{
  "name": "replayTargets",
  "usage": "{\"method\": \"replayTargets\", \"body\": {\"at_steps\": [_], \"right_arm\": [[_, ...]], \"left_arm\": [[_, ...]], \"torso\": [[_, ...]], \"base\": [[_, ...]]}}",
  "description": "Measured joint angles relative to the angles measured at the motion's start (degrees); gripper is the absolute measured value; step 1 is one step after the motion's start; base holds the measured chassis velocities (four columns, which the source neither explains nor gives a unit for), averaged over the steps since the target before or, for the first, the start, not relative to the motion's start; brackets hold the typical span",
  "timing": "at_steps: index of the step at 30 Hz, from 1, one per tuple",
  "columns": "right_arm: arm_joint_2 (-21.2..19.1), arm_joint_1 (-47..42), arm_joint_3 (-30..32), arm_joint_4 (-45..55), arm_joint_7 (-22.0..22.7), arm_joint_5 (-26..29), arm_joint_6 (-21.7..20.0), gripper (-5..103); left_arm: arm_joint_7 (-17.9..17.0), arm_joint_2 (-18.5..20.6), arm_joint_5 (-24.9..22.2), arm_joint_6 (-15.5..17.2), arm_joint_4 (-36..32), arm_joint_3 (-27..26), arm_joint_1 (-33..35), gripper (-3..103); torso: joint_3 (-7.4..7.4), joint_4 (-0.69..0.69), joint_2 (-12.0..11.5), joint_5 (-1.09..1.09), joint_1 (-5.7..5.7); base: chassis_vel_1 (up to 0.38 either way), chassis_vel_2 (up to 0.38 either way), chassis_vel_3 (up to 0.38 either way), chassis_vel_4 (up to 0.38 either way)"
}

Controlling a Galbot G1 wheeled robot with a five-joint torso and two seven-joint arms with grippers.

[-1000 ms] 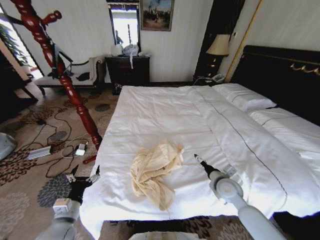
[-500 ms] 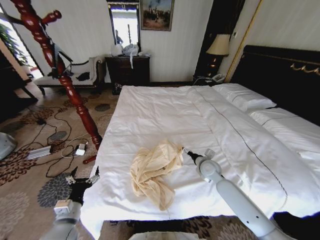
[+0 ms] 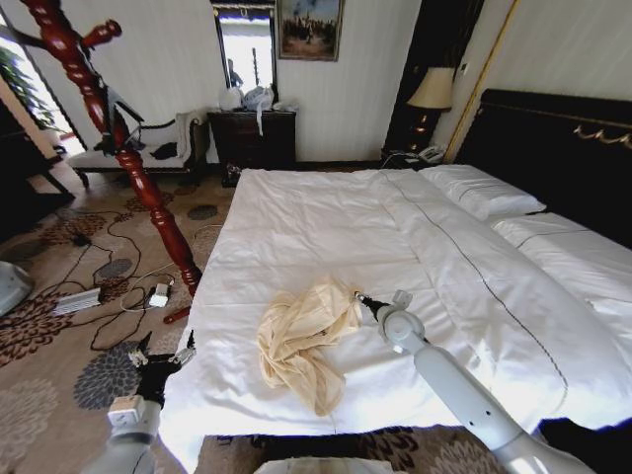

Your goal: Pick up the clothes from the bed and hang them on the clothes hanger.

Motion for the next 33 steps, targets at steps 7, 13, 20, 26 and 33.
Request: {"method": "replayTargets", "body": {"at_steps": [7, 13, 20, 26, 33], "right_arm": [[-0.09, -0.06, -0.29, -0.17, -0.31, -1.47, 0.57, 35], [-0.42, -0.54, -0.30, -0.48, -0.73, -2.35, 2.47, 13], [-2.81, -2.92, 1.38, 4.22, -1.09, -2.15, 2.66, 0], [-6.57, -3.83, 6.44, 10.97, -2.48, -0.19, 2.77, 0], [-12.18, 6.00, 12.95, 13.70, -5.80, 3.85, 3.57, 0]], "left_arm": [[-0.14, 0.01, -0.22, 0.00, -0.01, -0.06, -0.16, 100], [-0.24, 0.11, -0.55, 0.03, 0.22, -0.07, -0.48, 100], [-0.50, 0.46, -0.64, 0.06, 0.77, -0.07, -0.97, 100], [-0.75, 0.76, -0.77, 0.10, 0.89, -0.05, -1.20, 100], [-0.93, 1.55, -1.16, 0.11, 0.57, -0.12, -1.26, 100]], "torso": [[0.00, 0.00, 0.00, 0.00, 0.00], [0.00, 0.00, 0.00, 0.00, 0.00], [0.00, 0.00, 0.00, 0.01, 0.00], [0.00, 0.00, 0.00, 0.02, 0.00], [0.00, 0.01, 0.00, 0.02, 0.00]], "base": [[0.000, 0.000, 0.000, 0.000], [0.000, 0.000, 0.000, 0.000], [0.000, 0.000, 0.000, 0.000], [0.000, 0.000, 0.000, 0.000], [0.000, 0.000, 0.000, 0.000]]}}
